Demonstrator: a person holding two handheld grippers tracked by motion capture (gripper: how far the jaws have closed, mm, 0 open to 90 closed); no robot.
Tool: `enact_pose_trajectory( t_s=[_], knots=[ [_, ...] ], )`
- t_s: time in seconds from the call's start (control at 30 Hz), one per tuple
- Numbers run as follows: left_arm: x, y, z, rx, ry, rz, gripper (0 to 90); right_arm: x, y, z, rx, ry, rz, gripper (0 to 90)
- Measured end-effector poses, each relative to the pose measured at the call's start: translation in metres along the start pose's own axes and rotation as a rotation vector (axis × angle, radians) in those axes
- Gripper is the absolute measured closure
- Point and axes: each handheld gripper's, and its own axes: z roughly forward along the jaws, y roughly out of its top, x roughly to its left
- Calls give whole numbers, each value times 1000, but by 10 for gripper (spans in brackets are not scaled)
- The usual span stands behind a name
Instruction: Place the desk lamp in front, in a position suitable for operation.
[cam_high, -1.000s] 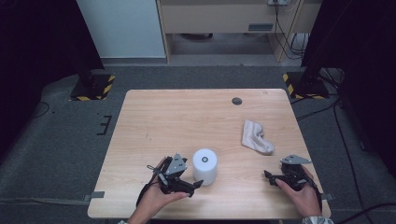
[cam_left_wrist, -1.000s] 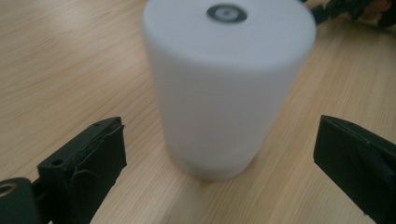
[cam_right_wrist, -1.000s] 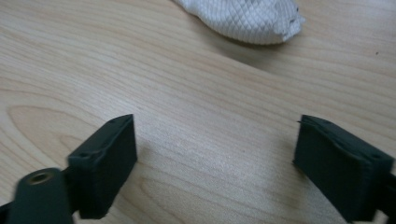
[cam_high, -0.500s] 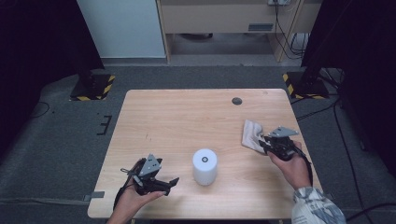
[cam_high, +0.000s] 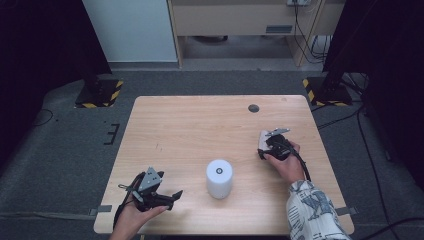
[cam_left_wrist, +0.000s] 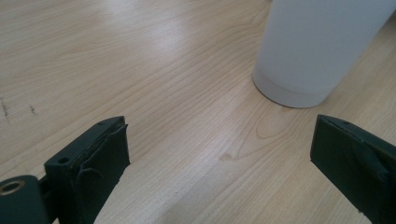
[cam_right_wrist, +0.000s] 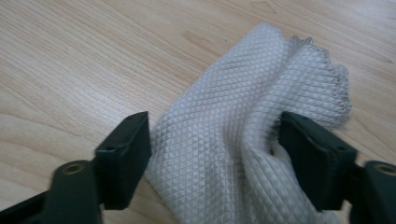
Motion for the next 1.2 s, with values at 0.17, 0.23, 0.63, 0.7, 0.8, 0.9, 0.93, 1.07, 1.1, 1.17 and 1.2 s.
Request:
enact_pose_trajectory(
  t_s=[0.17, 0.23, 0.63, 0.7, 0.8, 0.9, 0.93, 1.07, 1.1, 1.17, 1.2],
  knots=[
    [-11, 2, 4, -3, -21, 23, 34, -5, -1, -5, -3, -7, -35, 699],
    [-14, 3, 5, -10, -25, 33, 35, -5, -2, -5, -5, -8, -41, 711],
    [-21, 3, 11, 6, -57, 23, 34, 0, -2, -3, -12, 44, 31, 414],
    [-21, 2, 11, 6, -58, 17, 34, 0, -2, -1, -9, 36, 40, 393],
    [-21, 3, 11, -1, -63, 17, 34, 1, -2, -1, -11, 31, 47, 386],
    [-22, 3, 11, -10, -65, 18, 33, 5, -5, 0, -28, 36, 51, 289],
    [-22, 3, 11, -10, -65, 18, 33, 5, -5, 0, -28, 36, 51, 289],
    [-23, 3, 11, -7, -69, 17, 33, 7, -6, 1, -26, 35, 39, 304],
    [-24, 3, 11, -8, -73, 19, 34, 6, -6, 0, -26, 31, 36, 361],
    [-25, 3, 12, -10, -76, 20, 34, 0, -7, -3, -30, 17, 33, 503],
    [-25, 3, 12, -10, -76, 20, 34, 0, -7, -3, -30, 17, 33, 503]
  ],
)
